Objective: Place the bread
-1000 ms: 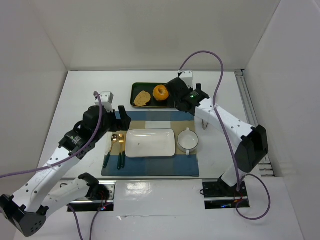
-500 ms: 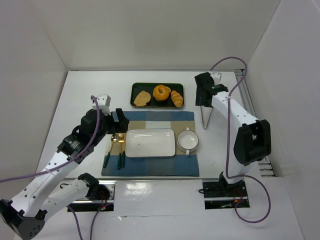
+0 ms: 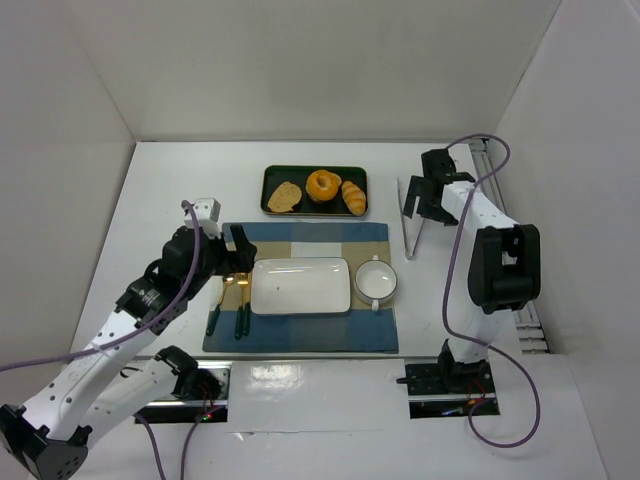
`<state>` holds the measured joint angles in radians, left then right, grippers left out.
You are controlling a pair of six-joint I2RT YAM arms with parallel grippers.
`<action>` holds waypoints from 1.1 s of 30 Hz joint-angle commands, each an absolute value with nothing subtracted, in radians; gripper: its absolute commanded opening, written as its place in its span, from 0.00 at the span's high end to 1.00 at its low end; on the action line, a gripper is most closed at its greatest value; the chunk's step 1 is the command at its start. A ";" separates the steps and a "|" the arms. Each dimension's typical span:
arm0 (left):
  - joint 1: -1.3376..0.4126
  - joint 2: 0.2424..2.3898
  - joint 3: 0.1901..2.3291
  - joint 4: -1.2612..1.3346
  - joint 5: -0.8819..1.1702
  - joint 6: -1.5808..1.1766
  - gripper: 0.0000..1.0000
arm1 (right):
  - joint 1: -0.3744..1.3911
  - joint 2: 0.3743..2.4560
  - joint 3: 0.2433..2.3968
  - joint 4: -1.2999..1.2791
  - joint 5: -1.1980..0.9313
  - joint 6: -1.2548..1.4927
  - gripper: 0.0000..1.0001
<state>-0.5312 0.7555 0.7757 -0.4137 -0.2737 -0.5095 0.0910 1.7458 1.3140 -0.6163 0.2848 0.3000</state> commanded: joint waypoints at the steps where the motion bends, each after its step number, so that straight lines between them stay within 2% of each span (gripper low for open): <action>1: -0.526 0.730 0.755 -0.371 -0.273 -0.538 0.00 | 0.074 1.764 1.310 -0.551 0.176 0.267 0.01; 33: -0.526 0.687 0.735 -0.399 -0.282 -0.538 0.00 | 0.120 1.985 1.468 -0.549 0.138 0.255 0.01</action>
